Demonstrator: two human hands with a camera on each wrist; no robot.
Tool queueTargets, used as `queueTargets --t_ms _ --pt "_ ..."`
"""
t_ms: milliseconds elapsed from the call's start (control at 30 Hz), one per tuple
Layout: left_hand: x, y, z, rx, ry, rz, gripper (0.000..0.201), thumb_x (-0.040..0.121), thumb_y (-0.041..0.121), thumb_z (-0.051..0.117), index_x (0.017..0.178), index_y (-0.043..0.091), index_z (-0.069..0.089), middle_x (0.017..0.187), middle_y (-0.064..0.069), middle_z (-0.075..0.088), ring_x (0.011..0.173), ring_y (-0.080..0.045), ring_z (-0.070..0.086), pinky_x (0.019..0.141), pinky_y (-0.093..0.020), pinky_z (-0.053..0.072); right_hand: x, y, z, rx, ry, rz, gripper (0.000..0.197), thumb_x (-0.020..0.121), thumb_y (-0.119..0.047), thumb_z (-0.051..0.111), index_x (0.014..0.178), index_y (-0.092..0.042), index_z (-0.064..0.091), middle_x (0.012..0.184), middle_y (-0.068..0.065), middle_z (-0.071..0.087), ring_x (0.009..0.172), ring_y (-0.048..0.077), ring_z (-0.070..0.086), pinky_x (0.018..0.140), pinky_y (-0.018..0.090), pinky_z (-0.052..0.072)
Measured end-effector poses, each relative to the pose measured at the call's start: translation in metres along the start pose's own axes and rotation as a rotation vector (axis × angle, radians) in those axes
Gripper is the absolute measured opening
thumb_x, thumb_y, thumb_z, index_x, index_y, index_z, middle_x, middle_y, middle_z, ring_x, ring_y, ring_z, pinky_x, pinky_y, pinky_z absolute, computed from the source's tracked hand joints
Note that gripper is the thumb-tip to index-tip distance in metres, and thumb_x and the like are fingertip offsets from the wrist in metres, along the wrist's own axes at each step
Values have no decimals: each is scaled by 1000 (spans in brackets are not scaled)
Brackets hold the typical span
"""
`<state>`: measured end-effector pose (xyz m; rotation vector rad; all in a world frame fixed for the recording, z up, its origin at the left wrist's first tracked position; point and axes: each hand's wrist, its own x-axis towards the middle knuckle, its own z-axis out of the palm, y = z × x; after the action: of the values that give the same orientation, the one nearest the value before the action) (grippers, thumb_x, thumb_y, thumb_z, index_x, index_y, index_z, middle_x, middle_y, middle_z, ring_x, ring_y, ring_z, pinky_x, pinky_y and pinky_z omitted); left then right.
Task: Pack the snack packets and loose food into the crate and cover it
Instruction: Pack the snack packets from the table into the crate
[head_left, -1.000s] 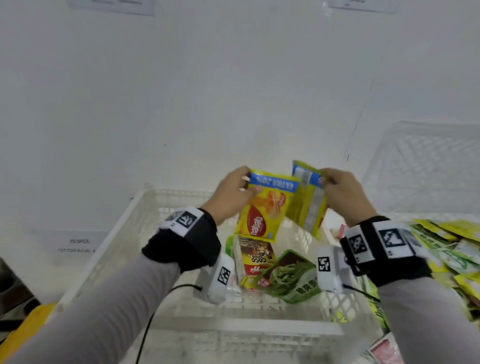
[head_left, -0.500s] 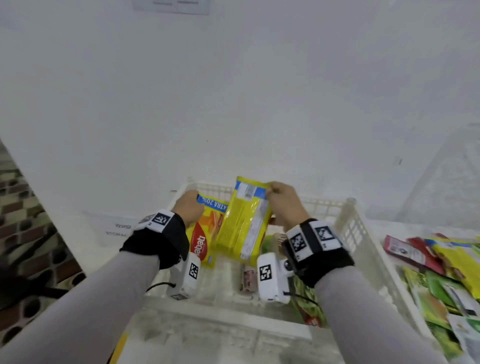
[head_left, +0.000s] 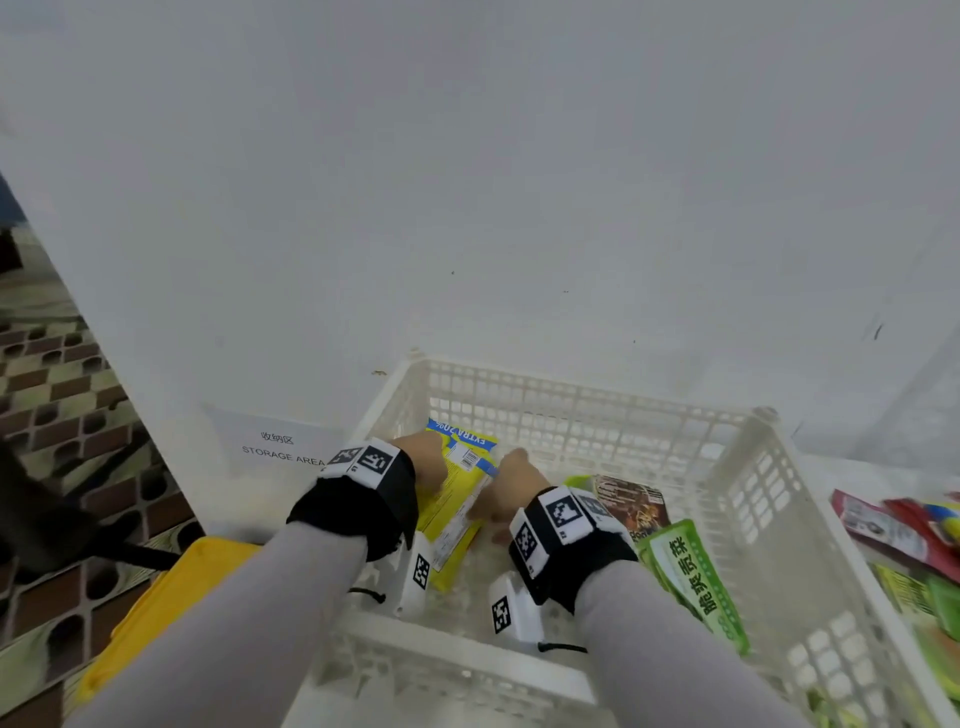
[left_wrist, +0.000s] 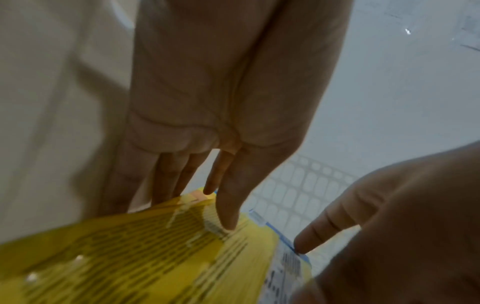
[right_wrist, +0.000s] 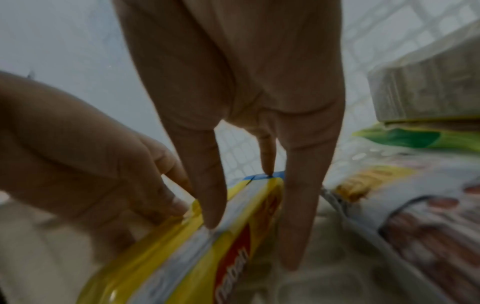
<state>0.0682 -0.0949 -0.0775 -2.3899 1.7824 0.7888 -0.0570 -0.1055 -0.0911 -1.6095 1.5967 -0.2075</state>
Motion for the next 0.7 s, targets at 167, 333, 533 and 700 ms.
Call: queueTargets --t_ms 167,333,533,700 --pt "-1 0 10 56 133 -5 42 90 5 47 131 0 38 131 -17 51 121 -30 50 92 -31 41 3 5 7 -16 126 -193 24 80 -2 63 96 -12 49 106 14 58 102 27 58 84 31 47" --pt "3 0 11 51 187 65 48 88 4 46 134 3 31 137 -17 41 125 -29 44 91 -30 37 10 7 11 36 8 -278 52 76 -10 73 125 -6 55 130 9 55 121 23 51 95 26 41" --pt "8 0 15 158 145 112 47 92 3 40 138 2 33 153 -19 17 140 -29 22 109 -33 23 10 -1 21 -409 -82 -377 55 81 -24 69 124 -5 41 125 12 46 106 22 50 82 30 40" --pt "7 -2 15 159 265 53 35 91 4 40 126 5 47 135 -18 36 120 -32 46 95 -34 40 10 1 34 -384 -67 -358 70 86 -19 61 139 3 21 146 19 24 126 32 42 94 37 40"
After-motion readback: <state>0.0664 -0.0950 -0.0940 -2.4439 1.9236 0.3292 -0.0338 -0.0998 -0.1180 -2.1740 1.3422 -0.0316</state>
